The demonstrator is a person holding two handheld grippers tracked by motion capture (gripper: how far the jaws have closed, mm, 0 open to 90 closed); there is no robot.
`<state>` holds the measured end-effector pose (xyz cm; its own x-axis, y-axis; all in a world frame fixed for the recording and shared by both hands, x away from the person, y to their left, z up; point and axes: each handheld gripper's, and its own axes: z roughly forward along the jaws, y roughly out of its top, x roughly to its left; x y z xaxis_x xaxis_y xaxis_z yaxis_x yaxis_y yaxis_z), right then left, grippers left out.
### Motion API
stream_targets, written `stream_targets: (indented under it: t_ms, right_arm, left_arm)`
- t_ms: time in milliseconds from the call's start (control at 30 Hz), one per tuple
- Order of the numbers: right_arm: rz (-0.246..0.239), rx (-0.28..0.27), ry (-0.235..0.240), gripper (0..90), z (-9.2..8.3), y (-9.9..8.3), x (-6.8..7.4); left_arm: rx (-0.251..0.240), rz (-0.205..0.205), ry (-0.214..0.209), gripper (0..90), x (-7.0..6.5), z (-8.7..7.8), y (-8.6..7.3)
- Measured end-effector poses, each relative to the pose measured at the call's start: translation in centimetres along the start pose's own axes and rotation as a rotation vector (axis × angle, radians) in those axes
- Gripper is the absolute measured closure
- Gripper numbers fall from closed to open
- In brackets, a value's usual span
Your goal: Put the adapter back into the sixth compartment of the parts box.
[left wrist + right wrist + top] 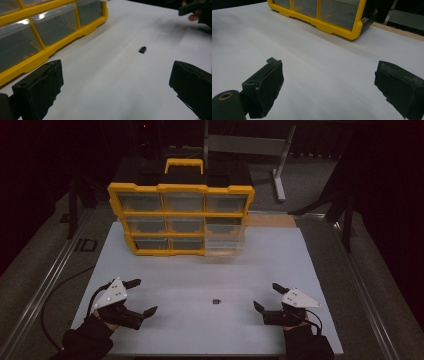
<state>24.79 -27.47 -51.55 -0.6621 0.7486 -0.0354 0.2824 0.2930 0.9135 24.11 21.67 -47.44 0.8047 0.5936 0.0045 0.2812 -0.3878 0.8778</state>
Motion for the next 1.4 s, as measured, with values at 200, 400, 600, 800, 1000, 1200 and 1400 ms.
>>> stream_targets:
  t_ms: [200,400,600,800,1000,1200,1400]
  right_arm:
    - [0.003,-0.001,0.005,8.2,0.0,0.0,0.1]
    - [0.005,-0.006,0.005,8.2,0.0,0.0,0.0]
    - [0.006,-0.008,0.007,8.2,0.0,0.0,0.0]
    - [0.003,-0.009,0.009,8.3,-0.1,0.0,0.0]
    - [0.003,-0.019,0.018,8.3,-0.1,0.1,0.0]
    - [0.003,-0.022,0.022,8.3,-0.1,0.0,0.0]
    - [0.000,-0.022,0.024,8.3,-0.2,0.1,0.0]
  left_arm:
    - [0.024,0.000,-0.028,0.4,0.0,0.5,1.5]
    - [0.047,0.023,-0.057,0.4,0.0,0.9,2.7]
    - [0.091,0.061,-0.071,0.4,-0.3,1.5,4.0]
    - [0.112,0.081,-0.087,0.4,-0.5,2.1,5.0]
    - [0.148,0.099,-0.116,0.4,-0.7,3.0,6.0]
    - [0.181,0.117,-0.136,0.4,-1.2,4.2,6.9]
    - [0.216,0.142,-0.152,0.4,-1.5,5.3,7.6]
